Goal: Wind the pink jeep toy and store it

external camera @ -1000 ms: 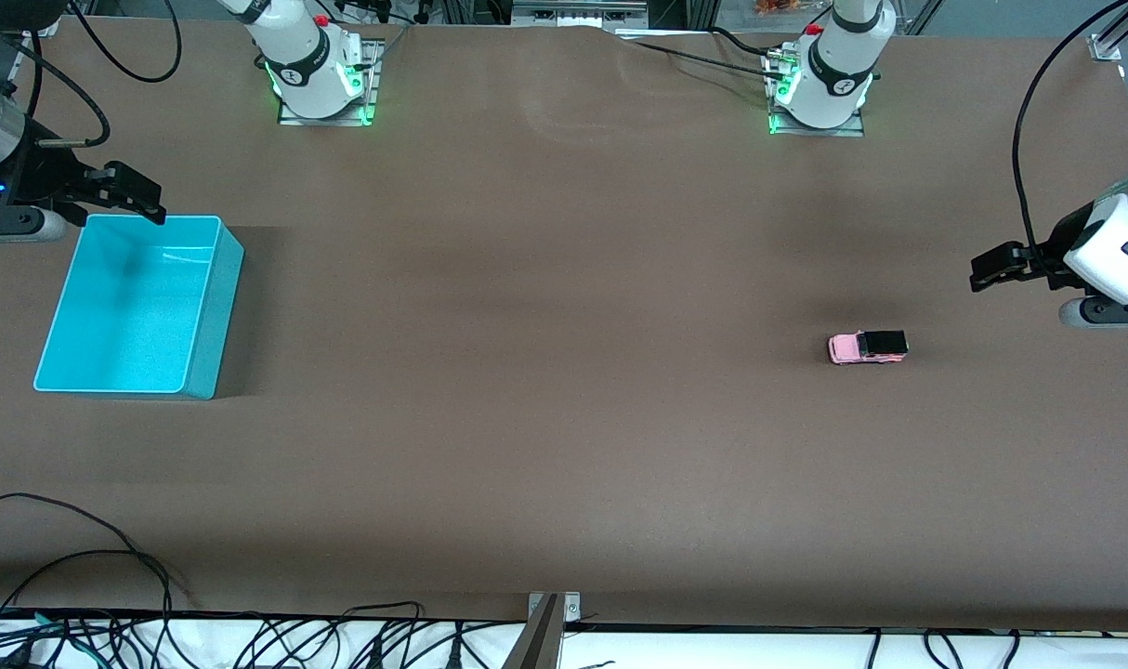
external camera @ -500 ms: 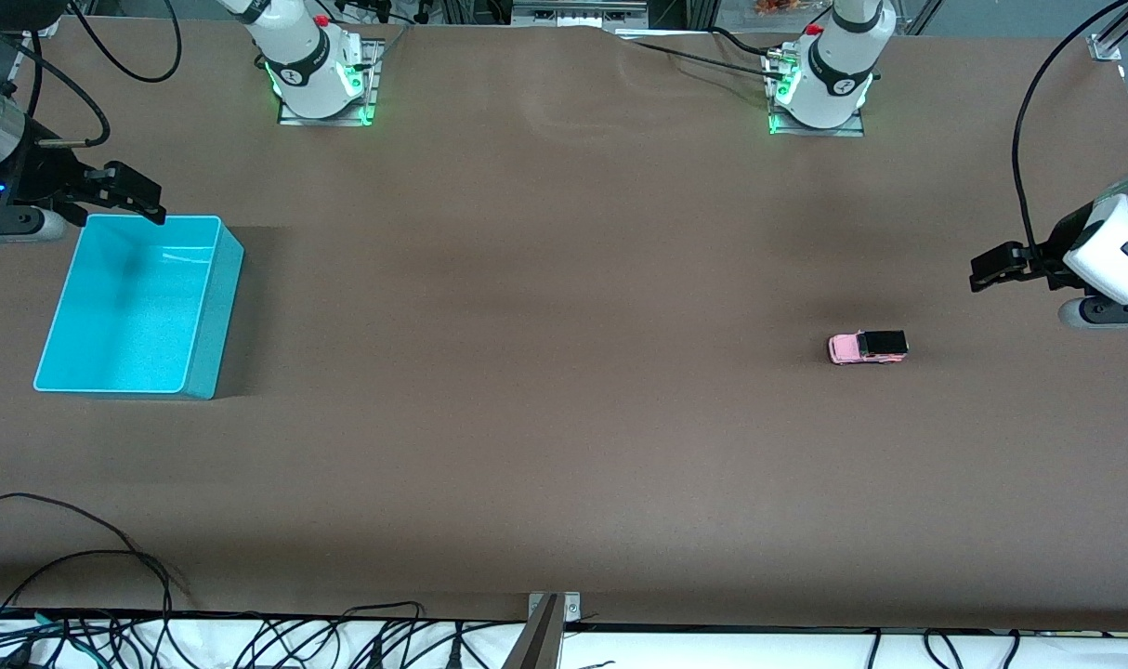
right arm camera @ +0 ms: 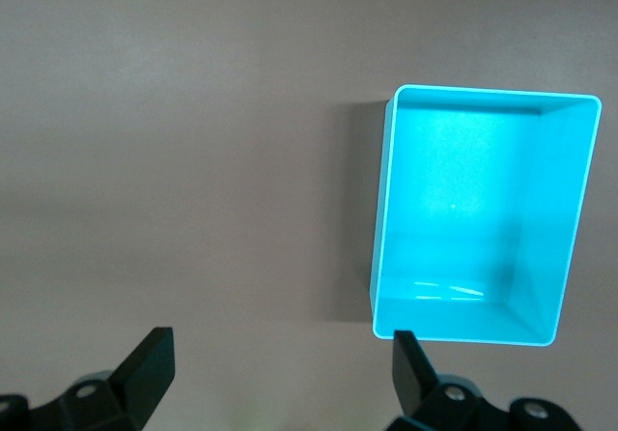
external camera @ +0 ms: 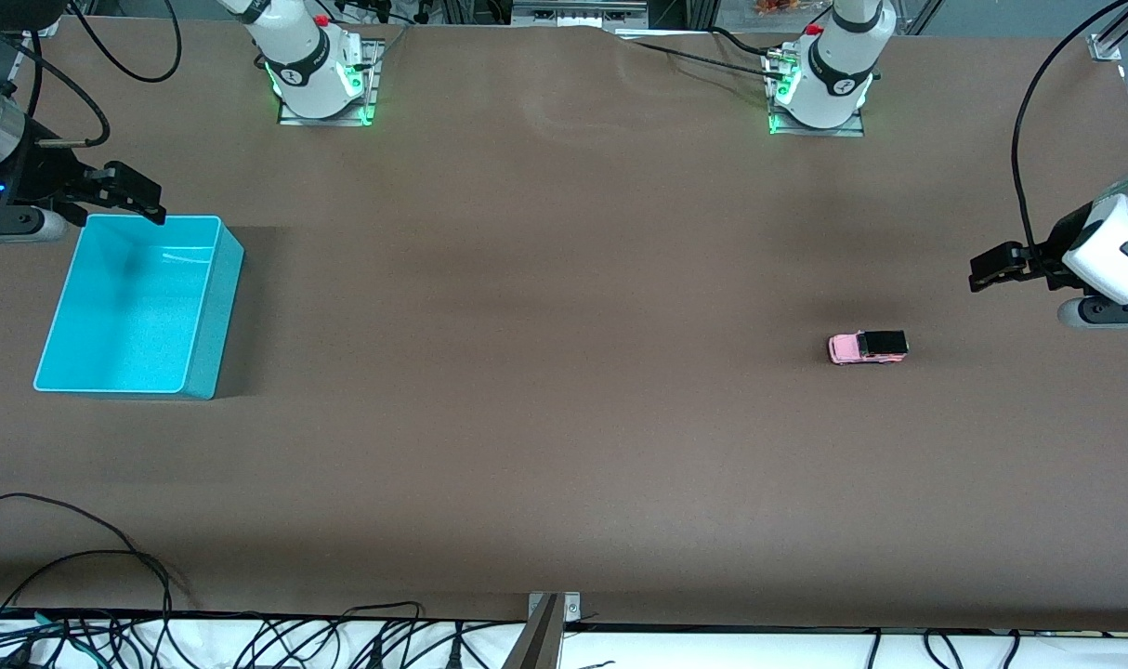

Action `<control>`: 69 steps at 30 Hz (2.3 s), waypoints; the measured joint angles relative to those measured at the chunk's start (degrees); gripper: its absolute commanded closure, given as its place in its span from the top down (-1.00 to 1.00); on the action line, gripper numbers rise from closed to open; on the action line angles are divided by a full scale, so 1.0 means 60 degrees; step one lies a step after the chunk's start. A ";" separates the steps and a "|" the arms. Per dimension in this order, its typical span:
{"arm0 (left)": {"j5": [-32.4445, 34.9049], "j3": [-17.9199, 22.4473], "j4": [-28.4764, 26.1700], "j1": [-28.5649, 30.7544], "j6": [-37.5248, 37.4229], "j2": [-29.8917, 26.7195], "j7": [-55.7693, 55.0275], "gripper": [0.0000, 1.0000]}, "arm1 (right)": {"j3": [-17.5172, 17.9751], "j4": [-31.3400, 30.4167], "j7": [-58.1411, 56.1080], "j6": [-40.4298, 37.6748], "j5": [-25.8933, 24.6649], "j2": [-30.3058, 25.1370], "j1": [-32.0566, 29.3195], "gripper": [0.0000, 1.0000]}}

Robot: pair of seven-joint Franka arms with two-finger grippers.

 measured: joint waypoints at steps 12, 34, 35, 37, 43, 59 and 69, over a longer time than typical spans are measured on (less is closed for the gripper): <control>0.0000 0.0004 -0.0003 -0.0036 -0.0021 0.0005 -0.0472 1.00 | 0.0000 0.0000 0.0000 0.0000 0.0000 0.0000 0.0000 1.00; -0.0001 0.0051 -0.0169 0.0150 0.0012 0.1068 -0.8331 1.00 | 0.0000 0.0000 0.0000 0.0000 -0.0002 0.0000 0.0000 1.00; -0.0002 0.0051 -0.0175 0.0161 0.0057 0.1169 -0.8640 1.00 | 0.0000 0.0000 0.0000 0.0000 -0.0002 0.0000 0.0000 1.00; -0.0040 0.0051 -0.0229 0.0178 0.0272 0.1362 -0.9231 1.00 | 0.0000 0.0000 0.0000 0.0000 -0.0002 0.0000 0.0001 1.00; -0.0247 0.0052 -0.1069 0.0255 0.1814 0.1654 -1.1145 1.00 | 0.0001 0.0000 0.0000 0.0000 -0.0002 0.0000 0.0002 1.00; -0.0311 0.0052 -0.3864 0.0390 0.5597 0.1874 -1.4366 1.00 | 0.0001 0.0000 0.0000 0.0000 -0.0003 0.0000 0.0002 1.00; -0.0380 0.0052 -0.4372 0.0474 0.6344 0.2300 -1.4649 1.00 | 0.0001 0.0000 0.0000 0.0000 -0.0003 0.0000 0.0002 1.00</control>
